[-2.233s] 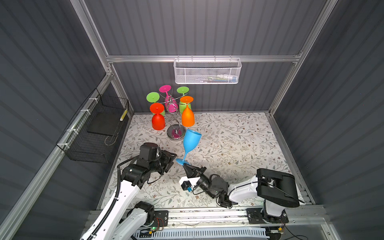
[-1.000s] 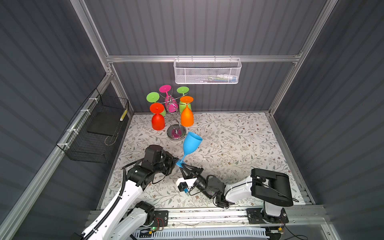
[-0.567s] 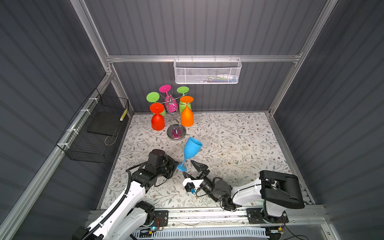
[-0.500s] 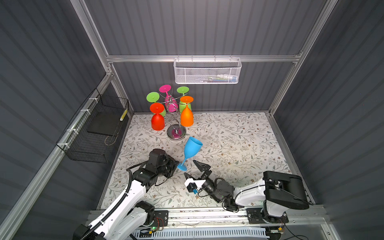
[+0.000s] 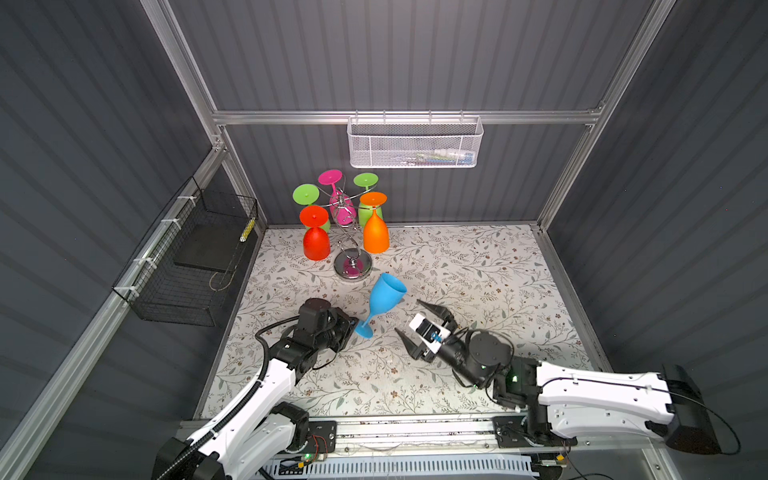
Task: Take the wine glass off the wine glass rack
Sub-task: 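Open the right gripper and reach it toward the blue glass bowl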
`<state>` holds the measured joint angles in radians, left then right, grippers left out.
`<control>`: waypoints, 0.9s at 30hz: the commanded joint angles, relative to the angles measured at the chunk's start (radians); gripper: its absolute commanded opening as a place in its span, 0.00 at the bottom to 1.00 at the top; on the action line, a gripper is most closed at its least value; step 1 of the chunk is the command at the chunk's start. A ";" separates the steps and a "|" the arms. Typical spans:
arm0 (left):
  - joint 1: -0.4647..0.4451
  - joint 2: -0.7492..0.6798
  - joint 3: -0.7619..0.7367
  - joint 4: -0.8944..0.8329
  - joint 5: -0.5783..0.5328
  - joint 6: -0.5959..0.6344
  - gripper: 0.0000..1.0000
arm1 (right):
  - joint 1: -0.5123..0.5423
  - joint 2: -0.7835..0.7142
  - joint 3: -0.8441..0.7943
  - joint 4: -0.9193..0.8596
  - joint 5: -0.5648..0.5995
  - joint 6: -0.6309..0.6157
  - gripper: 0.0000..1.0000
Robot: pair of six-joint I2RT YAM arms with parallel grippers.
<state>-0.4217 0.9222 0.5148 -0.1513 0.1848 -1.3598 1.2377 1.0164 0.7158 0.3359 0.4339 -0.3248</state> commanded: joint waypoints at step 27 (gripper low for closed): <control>0.008 0.050 -0.140 0.483 0.209 0.216 0.00 | -0.267 0.288 0.714 -0.982 -0.506 0.627 0.62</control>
<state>-0.4191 0.9695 0.3878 0.2584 0.3553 -1.1706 0.9730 1.2942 1.3922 -0.6178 -0.0429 0.2680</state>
